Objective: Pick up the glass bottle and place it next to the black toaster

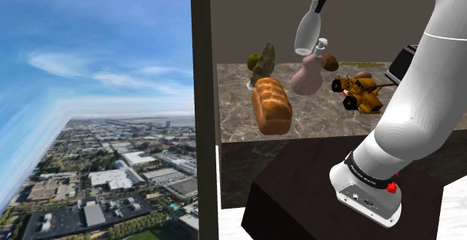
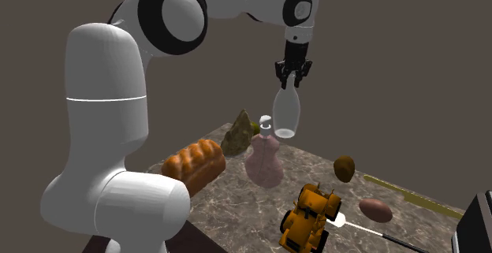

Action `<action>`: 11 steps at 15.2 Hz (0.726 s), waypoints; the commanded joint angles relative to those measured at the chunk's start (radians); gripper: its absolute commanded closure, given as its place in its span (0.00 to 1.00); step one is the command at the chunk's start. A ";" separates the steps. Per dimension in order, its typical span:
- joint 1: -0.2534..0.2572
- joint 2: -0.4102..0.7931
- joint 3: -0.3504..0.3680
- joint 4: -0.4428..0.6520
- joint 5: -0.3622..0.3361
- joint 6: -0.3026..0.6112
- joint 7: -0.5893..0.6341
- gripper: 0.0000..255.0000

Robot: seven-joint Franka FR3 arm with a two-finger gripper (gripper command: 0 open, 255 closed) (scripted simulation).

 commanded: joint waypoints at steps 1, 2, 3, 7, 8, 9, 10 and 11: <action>-0.005 0.004 -0.001 0.036 0.002 -0.032 0.003 1.00; -0.007 0.007 -0.001 0.052 0.003 -0.046 0.004 1.00; -0.010 0.009 -0.002 0.069 0.004 -0.061 0.005 1.00; -0.024 0.023 -0.003 0.141 0.012 -0.121 0.009 1.00; -0.028 0.028 -0.003 0.160 0.015 -0.136 0.009 1.00; -0.032 0.032 -0.003 0.180 0.018 -0.152 0.010 1.00; -0.037 0.038 -0.004 0.200 0.021 -0.168 0.011 1.00; -0.042 0.043 -0.004 0.222 0.025 -0.184 0.011 1.00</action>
